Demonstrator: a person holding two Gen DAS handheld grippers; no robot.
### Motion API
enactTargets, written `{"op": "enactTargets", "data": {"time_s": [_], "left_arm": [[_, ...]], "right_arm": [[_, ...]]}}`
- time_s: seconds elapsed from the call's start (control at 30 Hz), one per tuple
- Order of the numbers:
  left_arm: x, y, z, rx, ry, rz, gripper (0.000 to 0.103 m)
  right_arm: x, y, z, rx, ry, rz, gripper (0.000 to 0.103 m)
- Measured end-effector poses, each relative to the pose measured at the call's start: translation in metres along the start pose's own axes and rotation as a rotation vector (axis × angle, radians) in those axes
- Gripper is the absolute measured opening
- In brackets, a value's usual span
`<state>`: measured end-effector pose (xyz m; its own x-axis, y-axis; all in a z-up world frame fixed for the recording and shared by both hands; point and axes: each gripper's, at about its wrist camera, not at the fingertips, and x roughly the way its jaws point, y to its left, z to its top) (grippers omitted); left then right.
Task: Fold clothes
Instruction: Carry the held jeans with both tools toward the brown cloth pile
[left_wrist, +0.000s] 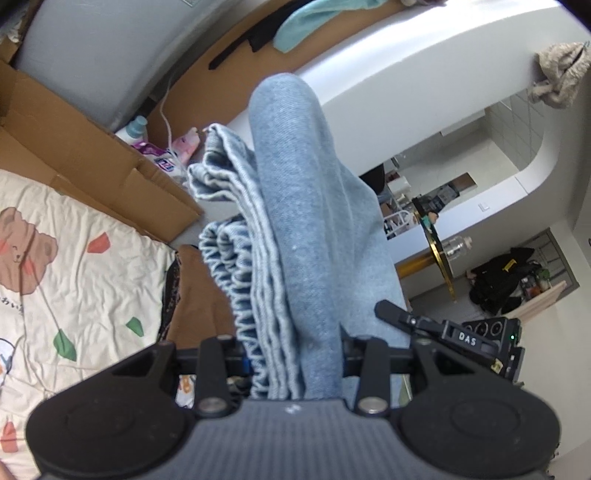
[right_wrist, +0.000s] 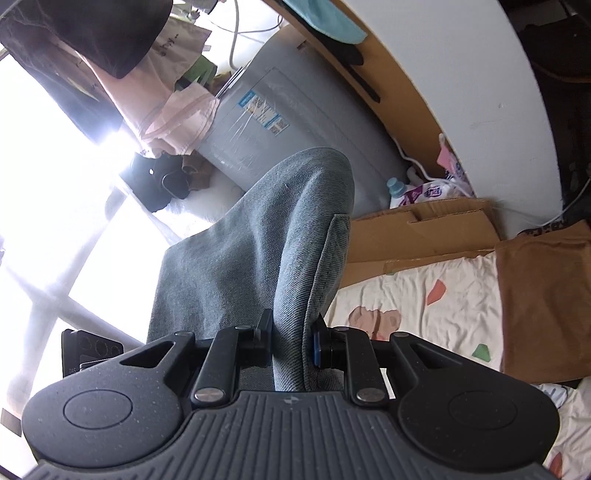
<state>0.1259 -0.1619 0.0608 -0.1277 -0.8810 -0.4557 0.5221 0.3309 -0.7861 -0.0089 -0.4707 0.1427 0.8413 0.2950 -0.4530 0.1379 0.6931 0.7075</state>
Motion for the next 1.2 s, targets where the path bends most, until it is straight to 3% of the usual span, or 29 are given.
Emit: {"op": "enactTargets", "data": {"time_s": [0.2,0.27,1.2], "left_arm": [[0.025,-0.011,0.000,0.021,0.018,-0.021,0.040],[0.034,-0.013,0.000,-0.035,-0.076,0.042,0.040],[0.195,-0.015,0.048,0.020,0.011,-0.070,0.040]], "right_arm": [[-0.019,-0.021,0.005,0.019,-0.032,-0.016,0.019],[-0.024,-0.028,0.008,0.020,-0.039,-0.024,0.019],[-0.066,-0.161,0.078,0.032,-0.117,-0.124,0.019]]}}
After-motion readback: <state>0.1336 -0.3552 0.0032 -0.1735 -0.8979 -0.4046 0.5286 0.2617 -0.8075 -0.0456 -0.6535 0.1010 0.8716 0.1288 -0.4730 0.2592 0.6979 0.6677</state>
